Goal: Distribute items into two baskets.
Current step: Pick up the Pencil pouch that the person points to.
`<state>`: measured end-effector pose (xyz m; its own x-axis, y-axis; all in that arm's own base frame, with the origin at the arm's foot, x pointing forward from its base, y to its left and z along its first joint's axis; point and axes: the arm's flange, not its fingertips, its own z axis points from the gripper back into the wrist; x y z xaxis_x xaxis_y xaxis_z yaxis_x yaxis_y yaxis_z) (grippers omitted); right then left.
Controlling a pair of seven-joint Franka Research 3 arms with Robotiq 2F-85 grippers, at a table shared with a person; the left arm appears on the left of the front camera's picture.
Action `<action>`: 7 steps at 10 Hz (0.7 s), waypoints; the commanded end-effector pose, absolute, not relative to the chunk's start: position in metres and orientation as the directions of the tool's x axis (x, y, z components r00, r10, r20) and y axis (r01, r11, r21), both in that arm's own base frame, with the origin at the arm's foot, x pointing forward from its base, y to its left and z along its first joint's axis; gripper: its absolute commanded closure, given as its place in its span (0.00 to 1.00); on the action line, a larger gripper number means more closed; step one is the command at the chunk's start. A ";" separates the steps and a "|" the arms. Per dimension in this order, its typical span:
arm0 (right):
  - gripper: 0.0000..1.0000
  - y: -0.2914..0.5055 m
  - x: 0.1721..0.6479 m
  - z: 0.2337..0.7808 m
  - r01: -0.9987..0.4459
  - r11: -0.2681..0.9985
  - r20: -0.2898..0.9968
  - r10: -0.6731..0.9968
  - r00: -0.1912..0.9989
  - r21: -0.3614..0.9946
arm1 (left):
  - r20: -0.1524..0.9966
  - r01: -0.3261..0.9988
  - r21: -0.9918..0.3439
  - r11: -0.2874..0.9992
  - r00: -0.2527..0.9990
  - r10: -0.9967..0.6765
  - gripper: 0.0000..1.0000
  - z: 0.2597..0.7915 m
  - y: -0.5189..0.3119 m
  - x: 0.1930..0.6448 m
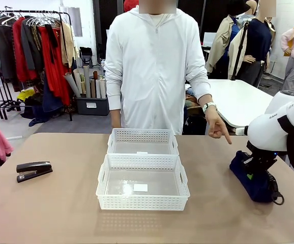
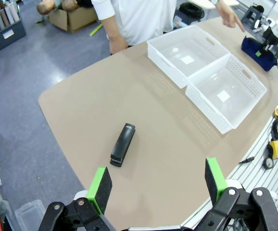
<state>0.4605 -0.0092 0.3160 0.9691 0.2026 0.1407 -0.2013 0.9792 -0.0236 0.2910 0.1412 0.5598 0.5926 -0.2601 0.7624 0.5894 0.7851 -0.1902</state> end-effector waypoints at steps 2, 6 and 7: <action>1.00 -0.011 0.462 0.316 -0.195 0.980 0.158 0.198 0.967 -0.033 | 0.771 0.602 -0.186 0.777 0.579 -0.265 0.00 0.560 0.142 0.292; 1.00 -0.011 0.462 0.316 -0.195 0.980 0.158 0.198 0.967 -0.033 | 0.771 0.602 -0.186 0.777 0.579 -0.265 0.00 0.560 0.142 0.292; 1.00 -0.011 0.462 0.316 -0.195 0.980 0.158 0.198 0.967 -0.033 | 0.771 0.602 -0.186 0.777 0.579 -0.265 0.00 0.560 0.142 0.292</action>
<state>0.4609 -0.0102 0.3170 0.9693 0.1997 0.1437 -0.1983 0.9798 -0.0242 0.2910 0.1411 0.5598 0.5924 -0.2603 0.7625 0.5896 0.7850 -0.1901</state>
